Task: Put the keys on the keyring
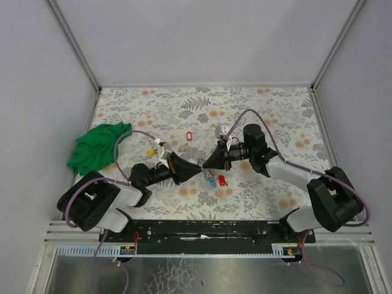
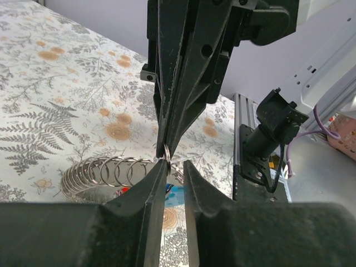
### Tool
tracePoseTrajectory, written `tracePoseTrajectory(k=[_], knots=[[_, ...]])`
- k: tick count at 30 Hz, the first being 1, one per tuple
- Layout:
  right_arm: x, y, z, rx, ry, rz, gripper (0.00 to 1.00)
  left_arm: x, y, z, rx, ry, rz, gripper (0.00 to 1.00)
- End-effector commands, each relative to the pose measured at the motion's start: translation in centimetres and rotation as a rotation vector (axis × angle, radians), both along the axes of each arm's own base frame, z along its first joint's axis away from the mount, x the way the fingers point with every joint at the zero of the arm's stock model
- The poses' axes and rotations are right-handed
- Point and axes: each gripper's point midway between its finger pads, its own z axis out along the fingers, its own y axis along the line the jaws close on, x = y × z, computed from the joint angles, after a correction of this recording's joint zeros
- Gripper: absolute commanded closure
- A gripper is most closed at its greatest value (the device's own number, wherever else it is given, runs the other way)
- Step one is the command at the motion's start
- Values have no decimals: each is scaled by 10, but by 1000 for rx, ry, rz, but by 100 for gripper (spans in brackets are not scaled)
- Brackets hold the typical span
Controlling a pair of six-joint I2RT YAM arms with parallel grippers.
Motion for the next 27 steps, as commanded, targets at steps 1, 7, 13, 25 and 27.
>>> tracePoseTrajectory(k=[1,7,13,25,27], knots=[[15,-5,12,-92,-119,-53,100,-1,1,11,-11,-72,13,79],[26,-17,-2,-346,-181,-121,100,8,5,4,57,-78,50,71],[31,-20,1,-553,-274,-119,100,15,11,0,134,-139,94,67],[21,-6,19,-688,-428,-24,100,18,7,7,207,-299,58,63],[20,-4,19,-706,-439,-10,100,19,5,8,209,-319,49,63]])
